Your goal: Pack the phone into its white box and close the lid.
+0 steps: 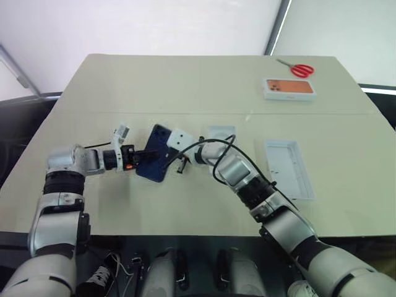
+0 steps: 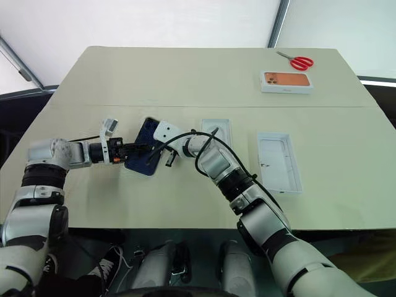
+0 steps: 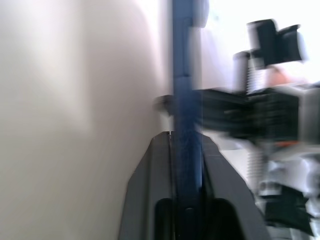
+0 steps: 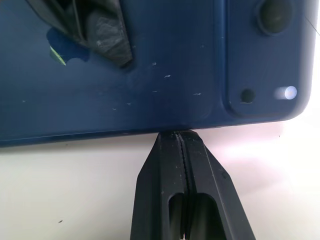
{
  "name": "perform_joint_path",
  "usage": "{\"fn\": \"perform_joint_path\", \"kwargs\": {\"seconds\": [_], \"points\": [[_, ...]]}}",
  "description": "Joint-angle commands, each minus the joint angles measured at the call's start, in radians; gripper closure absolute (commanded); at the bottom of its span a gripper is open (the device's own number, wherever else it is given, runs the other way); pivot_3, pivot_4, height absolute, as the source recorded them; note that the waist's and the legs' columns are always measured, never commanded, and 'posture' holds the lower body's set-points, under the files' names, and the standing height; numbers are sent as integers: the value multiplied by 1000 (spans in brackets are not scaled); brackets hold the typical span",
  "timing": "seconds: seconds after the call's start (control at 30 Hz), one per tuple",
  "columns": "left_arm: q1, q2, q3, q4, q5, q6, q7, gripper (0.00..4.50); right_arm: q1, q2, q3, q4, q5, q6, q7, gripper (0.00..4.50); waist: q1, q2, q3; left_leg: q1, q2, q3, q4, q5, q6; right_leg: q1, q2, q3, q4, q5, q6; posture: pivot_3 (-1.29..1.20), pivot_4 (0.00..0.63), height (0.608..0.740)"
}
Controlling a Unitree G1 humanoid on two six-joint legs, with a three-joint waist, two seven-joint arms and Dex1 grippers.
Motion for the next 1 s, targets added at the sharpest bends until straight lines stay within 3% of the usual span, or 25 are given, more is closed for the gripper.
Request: {"fn": "perform_joint_path", "kwargs": {"seconds": [0.03, 0.3, 0.47, 0.57, 0.7, 0.87, 1.0], "points": [[41, -5, -17, -2, 10, 21, 43, 4479, -6, 7, -9, -36, 2, -7, 1, 4500, 0, 0, 0, 0, 0, 0, 0, 0, 0, 0, 0, 0, 0, 0, 0, 0, 150, 738], [51, -14, 37, -2, -26, 50, 81, 4479, -1, 2, -24, -50, 11, -11, -1, 4500, -2, 0, 0, 0, 0, 0, 0, 0, 1, 0, 0, 0, 0, 0, 0, 0, 150, 738], [46, -26, 191, 12, -126, 117, 116, 4479, 32, -4, -197, -220, 224, 60, 101, 4500, 0, -1, 1, -1, 0, 0, 0, 1, 1, -1, 0, 0, 0, 0, 0, 0, 150, 738], [53, -44, 273, -4, -171, 117, 153, 4500, 48, -35, -295, -343, 377, 158, 192, 3593, 2, -2, 2, -2, 0, -1, 0, 1, 2, -1, 0, 0, 0, 0, 0, 0, 150, 738], [59, -95, 345, -62, -197, 71, 245, 4500, 106, -209, -238, -472, 382, 164, 318, 1611, 9, -3, 2, -2, 0, -2, 0, 1, 2, -1, 0, 0, -1, 0, 0, 0, 150, 738], [75, -158, 420, -153, -242, 52, 353, 4500, 157, -425, -223, -530, 404, 145, 460, 1611, 6, -5, 4, -3, -1, -3, 0, -1, 1, -1, -4, 0, -2, 0, 0, 0, 150, 738], [109, -192, 454, -206, -279, 73, 408, 4500, 206, -565, -184, -535, 351, 14, 540, 1611, 3, -5, 4, -2, 0, -2, 0, 0, 3, -1, -3, -1, -2, 0, 0, 0, 150, 738]]}}
